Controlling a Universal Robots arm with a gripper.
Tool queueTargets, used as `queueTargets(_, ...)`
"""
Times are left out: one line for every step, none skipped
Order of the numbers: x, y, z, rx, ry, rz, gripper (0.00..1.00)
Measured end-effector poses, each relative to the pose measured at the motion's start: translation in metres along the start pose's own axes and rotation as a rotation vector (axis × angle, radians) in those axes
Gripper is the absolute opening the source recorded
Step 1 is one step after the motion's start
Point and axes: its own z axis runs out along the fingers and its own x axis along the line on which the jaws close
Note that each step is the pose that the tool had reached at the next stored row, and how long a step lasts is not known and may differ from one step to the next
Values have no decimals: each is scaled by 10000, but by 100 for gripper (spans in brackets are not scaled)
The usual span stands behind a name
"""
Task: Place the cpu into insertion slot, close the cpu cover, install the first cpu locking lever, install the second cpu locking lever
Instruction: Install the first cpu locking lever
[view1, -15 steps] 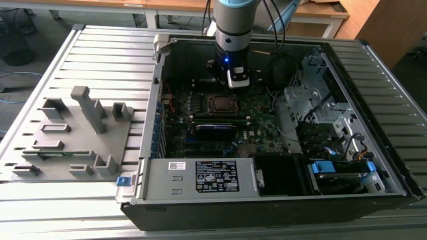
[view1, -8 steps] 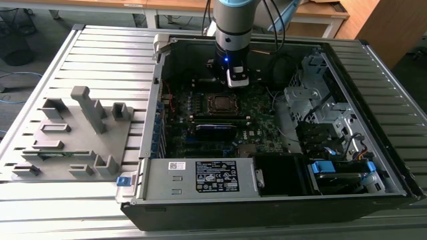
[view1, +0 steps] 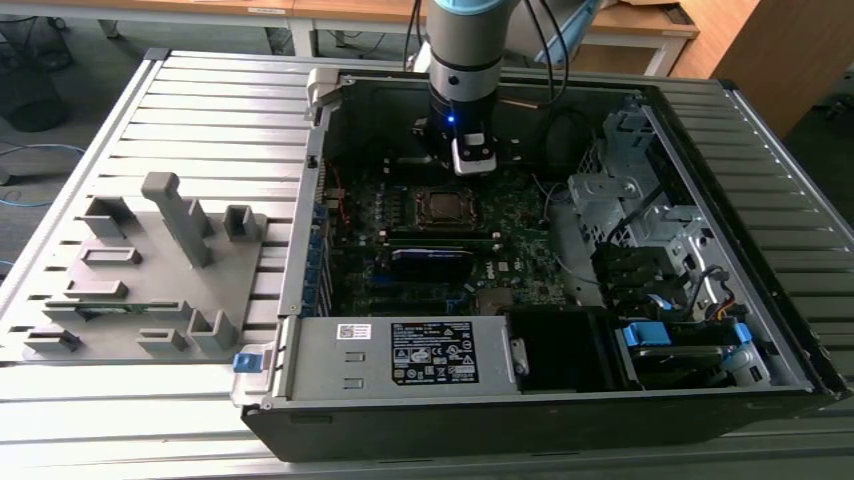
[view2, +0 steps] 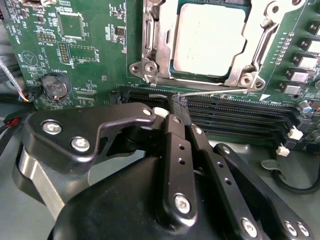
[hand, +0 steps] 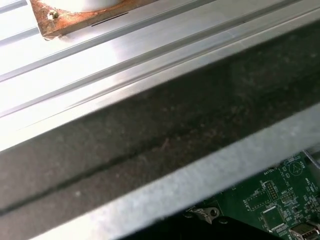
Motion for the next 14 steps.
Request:
queueTargets(2, 0, 5, -6, -8, -2, 11)
queueTargets(2, -1, 12, -7, -19, -4, 11)
queueTargets(2, -2, 17, -9, -28, -6, 11)
queueTargets(2, -3, 20, -6, -34, -8, 11)
queueTargets(3, -3, 21, 7, -40, -8, 11)
queueTargets(3, -3, 21, 19, -46, -9, 11)
queueTargets(2, -3, 21, 29, -51, -11, 11)
queueTargets(3, -3, 21, 43, -58, -12, 11)
queueTargets(3, -3, 21, 64, -67, -13, 11)
queueTargets(3, -3, 21, 85, -79, -15, 11)
queueTargets(3, -3, 21, 104, -89, -18, 11)
queueTargets(2, -3, 21, 121, -98, -21, 11)
queueTargets(3, -3, 21, 139, -109, -23, 11)
queueTargets(3, -3, 21, 155, -118, -25, 11)
